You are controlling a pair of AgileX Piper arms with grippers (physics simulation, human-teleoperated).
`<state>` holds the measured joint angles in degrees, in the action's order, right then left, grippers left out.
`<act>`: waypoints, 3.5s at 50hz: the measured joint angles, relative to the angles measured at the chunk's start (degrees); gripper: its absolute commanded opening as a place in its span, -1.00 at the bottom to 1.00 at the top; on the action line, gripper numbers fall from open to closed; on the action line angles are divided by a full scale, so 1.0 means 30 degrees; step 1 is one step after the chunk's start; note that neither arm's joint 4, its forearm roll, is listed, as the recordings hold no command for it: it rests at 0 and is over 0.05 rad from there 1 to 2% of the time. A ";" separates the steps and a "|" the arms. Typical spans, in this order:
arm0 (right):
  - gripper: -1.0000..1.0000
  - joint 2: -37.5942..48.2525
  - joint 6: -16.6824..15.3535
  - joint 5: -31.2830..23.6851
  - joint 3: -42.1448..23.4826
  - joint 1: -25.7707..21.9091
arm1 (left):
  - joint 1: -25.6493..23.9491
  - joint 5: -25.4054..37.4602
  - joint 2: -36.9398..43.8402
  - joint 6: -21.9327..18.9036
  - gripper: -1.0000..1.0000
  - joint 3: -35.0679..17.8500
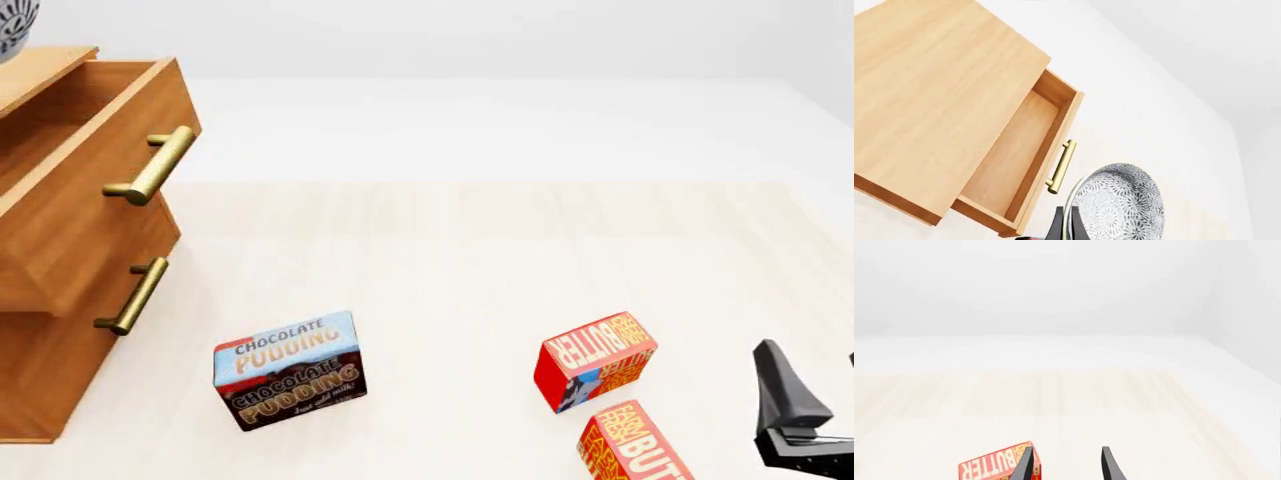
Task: Put the bowl in the top drawer of the cabinet.
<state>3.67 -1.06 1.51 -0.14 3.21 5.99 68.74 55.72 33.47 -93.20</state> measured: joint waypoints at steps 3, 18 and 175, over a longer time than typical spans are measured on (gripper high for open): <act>1.00 -0.0090 0.0007 -0.0054 -0.0003 0.0020 | 0.0068 -0.0049 -0.0050 0.0029 -1.00 0.0114; 1.00 -0.0277 0.0025 -0.0167 -0.0008 0.0063 | 0.0216 -0.0158 -0.0153 0.0105 -1.00 0.0357; 1.00 -0.0439 0.0040 -0.0259 -0.0014 0.0014 | 0.9221 -0.2824 0.7207 0.4004 1.00 -0.0499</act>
<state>2.35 -0.94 0.73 -0.18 3.25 33.66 60.27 77.34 45.49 -94.70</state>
